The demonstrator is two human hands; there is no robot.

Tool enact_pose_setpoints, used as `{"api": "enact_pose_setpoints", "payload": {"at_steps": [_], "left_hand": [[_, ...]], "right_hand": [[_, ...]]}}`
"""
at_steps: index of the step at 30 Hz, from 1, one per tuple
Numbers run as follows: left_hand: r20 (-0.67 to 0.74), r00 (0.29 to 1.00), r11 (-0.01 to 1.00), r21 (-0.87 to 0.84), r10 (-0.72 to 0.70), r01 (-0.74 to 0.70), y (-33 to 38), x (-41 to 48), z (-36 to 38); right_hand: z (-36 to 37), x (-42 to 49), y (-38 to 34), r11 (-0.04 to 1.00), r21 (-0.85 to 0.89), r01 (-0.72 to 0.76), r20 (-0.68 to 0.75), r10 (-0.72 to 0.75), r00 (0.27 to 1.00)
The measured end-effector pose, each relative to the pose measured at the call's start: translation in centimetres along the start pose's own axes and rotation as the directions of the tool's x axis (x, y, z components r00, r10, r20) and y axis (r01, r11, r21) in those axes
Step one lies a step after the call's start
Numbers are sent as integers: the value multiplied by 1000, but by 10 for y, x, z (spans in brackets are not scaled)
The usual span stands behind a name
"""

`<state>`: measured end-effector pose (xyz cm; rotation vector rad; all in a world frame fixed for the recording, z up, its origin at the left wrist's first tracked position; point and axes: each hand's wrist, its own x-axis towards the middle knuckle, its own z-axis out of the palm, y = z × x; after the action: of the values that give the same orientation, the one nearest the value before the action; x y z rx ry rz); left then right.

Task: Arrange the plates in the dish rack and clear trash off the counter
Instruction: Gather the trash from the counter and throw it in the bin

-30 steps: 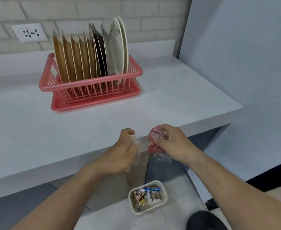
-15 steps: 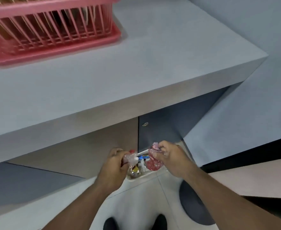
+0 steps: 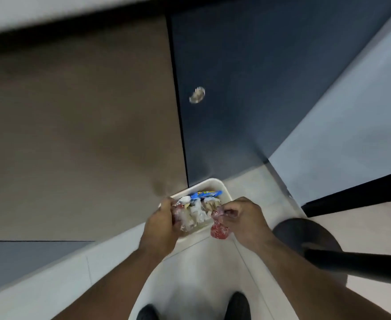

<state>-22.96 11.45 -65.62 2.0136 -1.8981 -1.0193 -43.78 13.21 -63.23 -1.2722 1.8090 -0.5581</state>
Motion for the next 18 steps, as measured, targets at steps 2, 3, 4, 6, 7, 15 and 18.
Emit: {"api": "enact_pose_setpoints", "payload": {"at_steps": [2, 3, 4, 6, 7, 15, 18], "left_hand": [[-15, 1000, 1000, 16, 14, -14, -10, 29, 28], [2, 1000, 998, 53, 30, -30, -14, 41, 41], [22, 999, 995, 91, 38, -40, -20, 52, 57], [84, 996, 987, 160, -1, -13, -34, 72, 88], [116, 993, 982, 191, -26, 3, -40, 80, 101], [186, 982, 853, 516, -29, -73, -60, 115, 149], [208, 969, 962, 262, -132, 75, -68, 120, 155]], "right_hand": [[13, 11, 25, 999, 49, -16, -17, 17, 1000], [17, 16, 33, 998, 65, -21, -18, 22, 1000], [22, 21, 43, 998, 59, -20, -28, 22, 999], [30, 34, 60, 999, 32, -2, -45, 3, 999], [33, 42, 66, 999, 29, 14, -51, -13, 999], [69, 105, 77, 972, -197, 129, -61, -144, 988], [87, 124, 79, 876, -440, 199, 19, -212, 977]]}}
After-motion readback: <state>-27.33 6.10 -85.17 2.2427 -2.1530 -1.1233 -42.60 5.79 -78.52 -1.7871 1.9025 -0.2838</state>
